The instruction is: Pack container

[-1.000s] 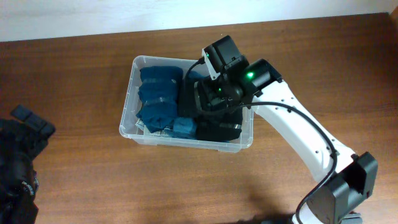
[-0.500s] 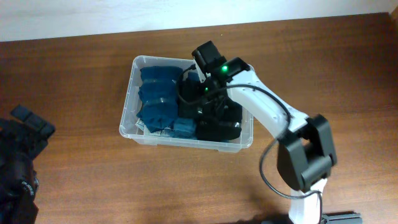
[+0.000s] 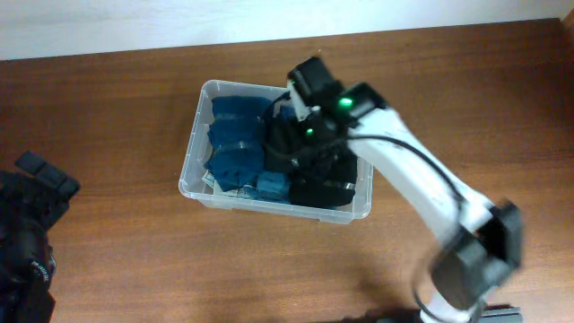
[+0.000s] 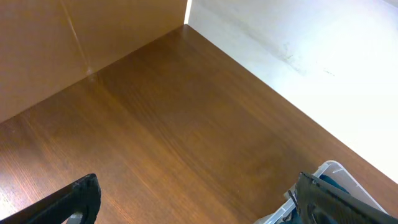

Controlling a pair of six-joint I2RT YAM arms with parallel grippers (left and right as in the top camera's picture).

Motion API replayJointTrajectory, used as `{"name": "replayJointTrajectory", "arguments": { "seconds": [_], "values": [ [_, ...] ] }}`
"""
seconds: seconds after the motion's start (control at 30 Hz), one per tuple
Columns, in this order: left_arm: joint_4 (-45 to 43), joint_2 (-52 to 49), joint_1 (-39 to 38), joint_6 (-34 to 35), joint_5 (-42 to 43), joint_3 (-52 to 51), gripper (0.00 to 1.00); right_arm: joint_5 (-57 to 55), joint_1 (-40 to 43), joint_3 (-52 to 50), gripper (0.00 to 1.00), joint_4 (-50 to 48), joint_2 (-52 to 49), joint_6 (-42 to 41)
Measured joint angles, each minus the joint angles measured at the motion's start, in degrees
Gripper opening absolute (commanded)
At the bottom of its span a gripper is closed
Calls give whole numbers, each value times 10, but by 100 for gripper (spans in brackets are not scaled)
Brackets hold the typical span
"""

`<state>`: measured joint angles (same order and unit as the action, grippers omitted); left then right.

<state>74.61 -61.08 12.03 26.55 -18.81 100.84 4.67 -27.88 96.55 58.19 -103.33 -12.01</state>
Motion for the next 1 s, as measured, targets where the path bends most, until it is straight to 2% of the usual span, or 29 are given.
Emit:
{"name": "replayJointTrajectory", "arguments": {
  "seconds": [0.33, 0.6, 0.73, 0.87, 1.0],
  "values": [
    [0, 0, 0, 0, 0, 0, 99, -82, 4, 1, 99, 37, 310, 2],
    [0, 0, 0, 0, 0, 0, 99, -259, 4, 1, 98, 56, 438, 2],
    [0, 0, 0, 0, 0, 0, 99, -332, 4, 1, 98, 95, 512, 17],
    [0, 0, 0, 0, 0, 0, 99, -358, 12, 0, 98, 151, 564, 37],
    [0, 0, 0, 0, 0, 0, 99, -336, 93, -42, 99, 140, 605, 46]
  ]
}}
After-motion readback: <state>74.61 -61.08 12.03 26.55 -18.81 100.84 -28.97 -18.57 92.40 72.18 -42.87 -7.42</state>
